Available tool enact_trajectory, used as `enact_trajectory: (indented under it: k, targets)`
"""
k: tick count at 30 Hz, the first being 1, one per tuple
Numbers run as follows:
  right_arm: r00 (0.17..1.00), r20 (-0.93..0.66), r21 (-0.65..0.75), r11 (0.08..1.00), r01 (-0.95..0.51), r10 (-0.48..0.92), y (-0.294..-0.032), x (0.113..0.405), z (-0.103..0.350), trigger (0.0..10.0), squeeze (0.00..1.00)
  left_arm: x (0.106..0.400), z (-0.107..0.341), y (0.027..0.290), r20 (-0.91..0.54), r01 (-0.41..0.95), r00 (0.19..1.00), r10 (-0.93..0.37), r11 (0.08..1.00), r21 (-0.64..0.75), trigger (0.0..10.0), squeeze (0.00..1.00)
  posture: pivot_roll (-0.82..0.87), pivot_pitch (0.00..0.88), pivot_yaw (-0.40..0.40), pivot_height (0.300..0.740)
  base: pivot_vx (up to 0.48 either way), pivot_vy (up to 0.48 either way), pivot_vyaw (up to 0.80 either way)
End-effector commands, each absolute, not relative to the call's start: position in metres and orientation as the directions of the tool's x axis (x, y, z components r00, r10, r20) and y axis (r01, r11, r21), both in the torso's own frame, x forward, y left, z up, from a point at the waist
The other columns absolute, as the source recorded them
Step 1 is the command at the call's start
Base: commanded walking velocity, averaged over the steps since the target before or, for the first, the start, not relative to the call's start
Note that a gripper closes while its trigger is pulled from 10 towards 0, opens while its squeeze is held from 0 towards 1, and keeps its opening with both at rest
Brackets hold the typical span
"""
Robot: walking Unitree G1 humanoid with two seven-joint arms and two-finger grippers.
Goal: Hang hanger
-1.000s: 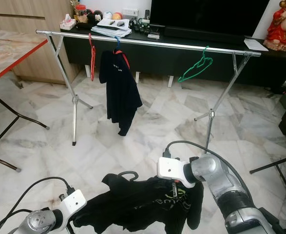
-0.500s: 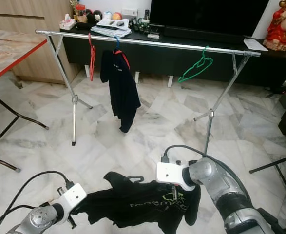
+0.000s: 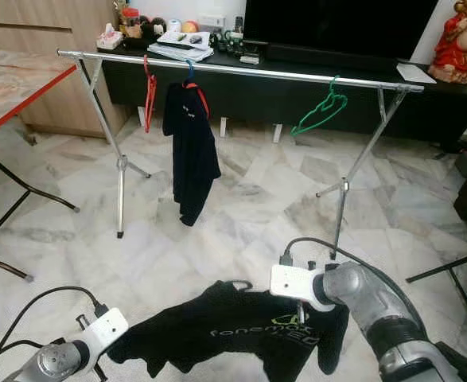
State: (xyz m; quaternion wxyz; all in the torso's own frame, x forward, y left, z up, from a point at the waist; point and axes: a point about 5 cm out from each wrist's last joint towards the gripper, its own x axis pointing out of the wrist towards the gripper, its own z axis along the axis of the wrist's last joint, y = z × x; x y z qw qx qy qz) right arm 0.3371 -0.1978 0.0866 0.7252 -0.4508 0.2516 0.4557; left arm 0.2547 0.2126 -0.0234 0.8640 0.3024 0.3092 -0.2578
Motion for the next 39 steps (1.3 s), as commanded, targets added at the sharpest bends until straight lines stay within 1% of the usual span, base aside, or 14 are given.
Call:
enact_trajectory:
  k: [1, 6, 8, 13, 21, 27, 28, 29, 31, 32, 33, 34, 35, 39]
  targets:
    - [0.609, -0.699, -0.529, 0.303, -0.793, 0.374, -0.212, 0.353, 0.107, 10.0, 0.0, 0.237, -0.035, 0.233, -0.772, 0.636, 0.61, -0.177, 0.691, 0.344, 0.0, 0.0, 0.02, 0.101, -0.073, 0.74, 0.0, 0.0, 0.0]
    - [0.73, -0.59, -0.586, 0.439, -0.681, 0.346, -0.207, 0.363, 0.116, 10.0, 0.0, 0.234, -0.038, 0.233, -0.797, 0.651, 0.579, -0.171, 0.686, 0.326, 0.0, 0.0, 0.01, 0.103, -0.075, 0.74, 0.0, 0.0, 0.0]
    - [0.813, -0.49, -0.562, 0.599, -0.571, 0.316, -0.204, 0.371, 0.121, 10.0, 0.0, 0.233, -0.039, 0.228, -0.801, 0.674, 0.563, -0.203, 0.674, 0.302, 0.0, 0.0, 0.01, 0.106, -0.076, 0.74, 0.0, 0.0, 0.0]
    - [0.832, -0.421, -0.398, 0.75, -0.528, 0.362, -0.185, 0.371, 0.115, 10.0, 0.0, 0.238, -0.036, 0.221, -0.787, 0.693, 0.567, -0.245, 0.658, 0.295, 0.0, 0.0, 0.01, 0.112, -0.079, 0.74, 0.0, 0.0, 0.0]
    - [0.721, -0.419, -0.2, 0.719, -0.666, 0.551, -0.156, 0.359, 0.1, 10.0, 0.0, 0.25, -0.027, 0.214, -0.747, 0.691, 0.601, -0.286, 0.655, 0.305, 0.0, 0.0, 0.01, 0.116, -0.08, 0.74, 0.0, 0.0, 0.0]
    - [0.566, -0.505, -0.157, 0.576, -0.803, 0.652, -0.148, 0.341, 0.083, 10.0, 0.0, 0.264, -0.016, 0.21, -0.682, 0.644, 0.677, -0.277, 0.671, 0.368, 0.0, 0.0, 0.01, 0.115, -0.081, 0.74, 0.0, 0.0, 0.0]
    - [0.541, -0.535, -0.158, 0.553, -0.818, 0.648, -0.149, 0.337, 0.078, 10.0, 0.0, 0.267, -0.013, 0.21, -0.667, 0.625, 0.696, -0.265, 0.681, 0.382, 1.8, 0.0, 0.01, 0.115, -0.081, 0.74, 0.0, 0.0, 0.0]
    - [0.519, -0.564, -0.167, 0.526, -0.834, 0.642, -0.151, 0.334, 0.074, 10.0, 0.0, 0.269, -0.012, 0.211, -0.656, 0.613, 0.71, -0.257, 0.684, 0.395, 7.4, 0.0, 0.01, 0.115, -0.081, 0.74, 0.0, 0.0, 0.0]
    - [0.491, -0.604, -0.191, 0.484, -0.854, 0.628, -0.154, 0.331, 0.07, 10.0, 0.0, 0.272, -0.009, 0.212, -0.643, 0.6, 0.725, -0.248, 0.685, 0.413, 8.6, 0.0, 0.01, 0.114, -0.08, 0.74, 0.0, 0.0, 0.0]
    - [0.483, -0.645, -0.223, 0.46, -0.86, 0.592, -0.16, 0.329, 0.066, 10.0, 0.0, 0.273, -0.007, 0.212, -0.634, 0.601, 0.73, -0.254, 0.68, 0.419, 10.0, 0.55, 0.01, 0.114, -0.08, 0.74, 0.0, 0.0, 0.0]
    - [0.48, -0.67, -0.243, 0.445, -0.862, 0.566, -0.164, 0.328, 0.064, 10.0, 0.0, 0.274, -0.006, 0.213, -0.629, 0.603, 0.732, -0.26, 0.676, 0.422, 10.0, 0.55, 0.01, 0.114, -0.08, 0.74, 0.0, 0.0, 0.0]
    - [0.48, -0.694, -0.263, 0.432, -0.863, 0.537, -0.169, 0.328, 0.062, 10.0, 0.0, 0.274, -0.005, 0.213, -0.624, 0.605, 0.735, -0.266, 0.672, 0.427, 10.0, 0.87, 0.01, 0.114, -0.08, 0.74, 0.0, 0.0, 0.0]
    - [0.484, -0.731, -0.301, 0.409, -0.861, 0.481, -0.178, 0.327, 0.06, 10.0, 0.0, 0.275, -0.003, 0.215, -0.622, 0.609, 0.735, -0.27, 0.666, 0.431, 10.0, 1.0, 0.01, 0.112, -0.079, 0.74, 0.0, 0.0, 0.0]
    - [0.455, -0.788, -0.335, 0.331, -0.882, 0.415, -0.193, 0.325, 0.059, 10.0, 0.0, 0.273, -0.002, 0.217, -0.648, 0.666, 0.697, -0.306, 0.611, 0.428, 10.0, 1.0, 0.01, 0.111, -0.08, 0.74, 0.0, 0.0, 0.0]
